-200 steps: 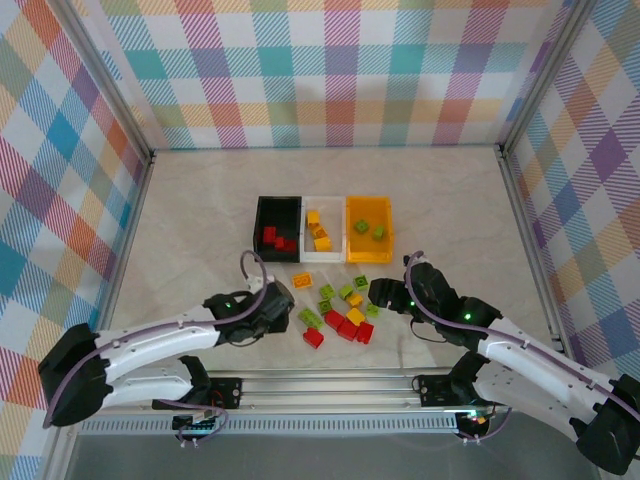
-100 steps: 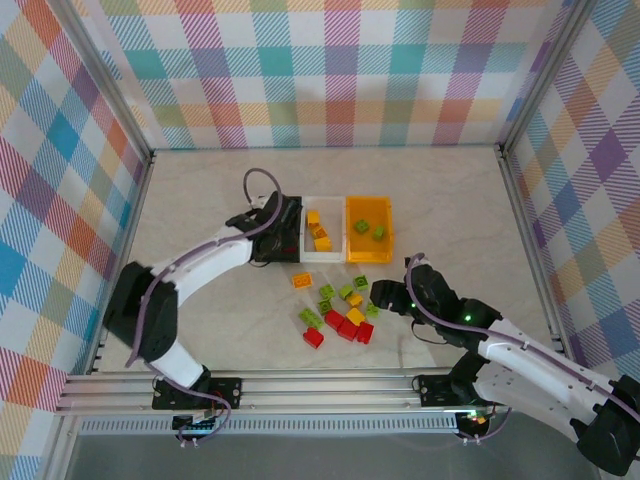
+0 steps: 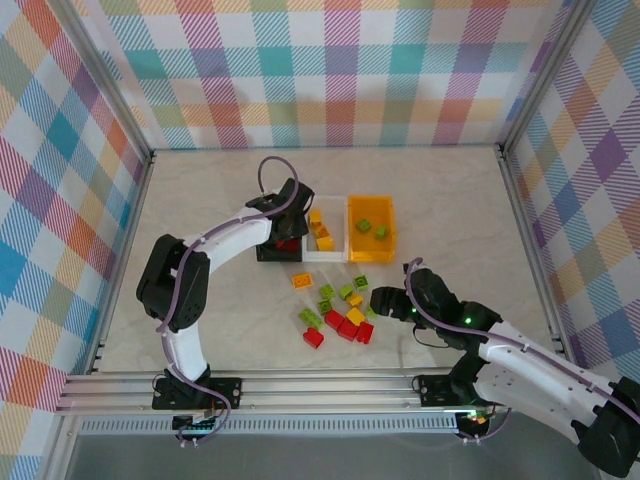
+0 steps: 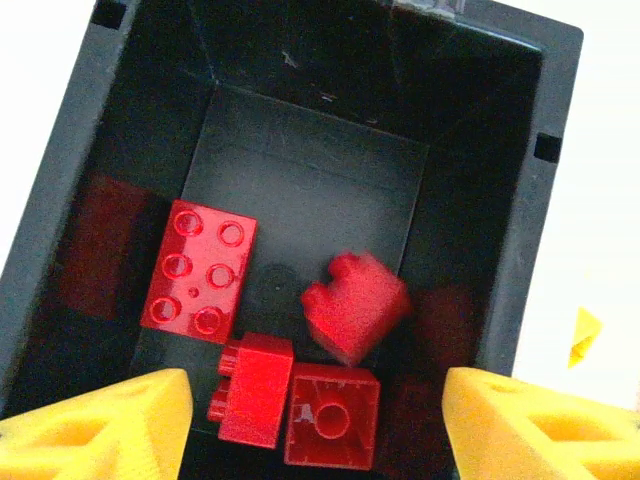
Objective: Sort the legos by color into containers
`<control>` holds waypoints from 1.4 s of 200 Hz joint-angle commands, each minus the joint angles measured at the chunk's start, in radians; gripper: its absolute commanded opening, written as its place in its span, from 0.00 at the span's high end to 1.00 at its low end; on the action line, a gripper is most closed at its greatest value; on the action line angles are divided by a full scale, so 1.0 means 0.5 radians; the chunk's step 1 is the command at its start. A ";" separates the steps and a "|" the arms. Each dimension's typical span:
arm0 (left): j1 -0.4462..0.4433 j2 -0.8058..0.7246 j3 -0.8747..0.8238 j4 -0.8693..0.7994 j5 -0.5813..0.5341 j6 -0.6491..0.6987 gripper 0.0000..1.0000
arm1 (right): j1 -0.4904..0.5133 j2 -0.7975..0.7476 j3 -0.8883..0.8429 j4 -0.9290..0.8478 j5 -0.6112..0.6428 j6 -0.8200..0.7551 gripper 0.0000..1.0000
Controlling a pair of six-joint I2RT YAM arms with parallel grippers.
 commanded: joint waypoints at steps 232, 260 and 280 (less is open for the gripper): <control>-0.532 -2.397 -1.431 -0.583 0.007 -0.443 0.00 | 0.969 1.878 1.032 0.059 0.134 -0.353 0.37; -0.532 -2.406 -1.446 -0.554 0.015 -0.464 0.00 | 0.968 1.927 1.035 0.063 0.107 -0.318 0.45; -0.531 -2.403 -1.430 -0.543 0.012 -0.462 0.00 | 0.970 1.939 1.024 0.075 0.104 -0.294 0.56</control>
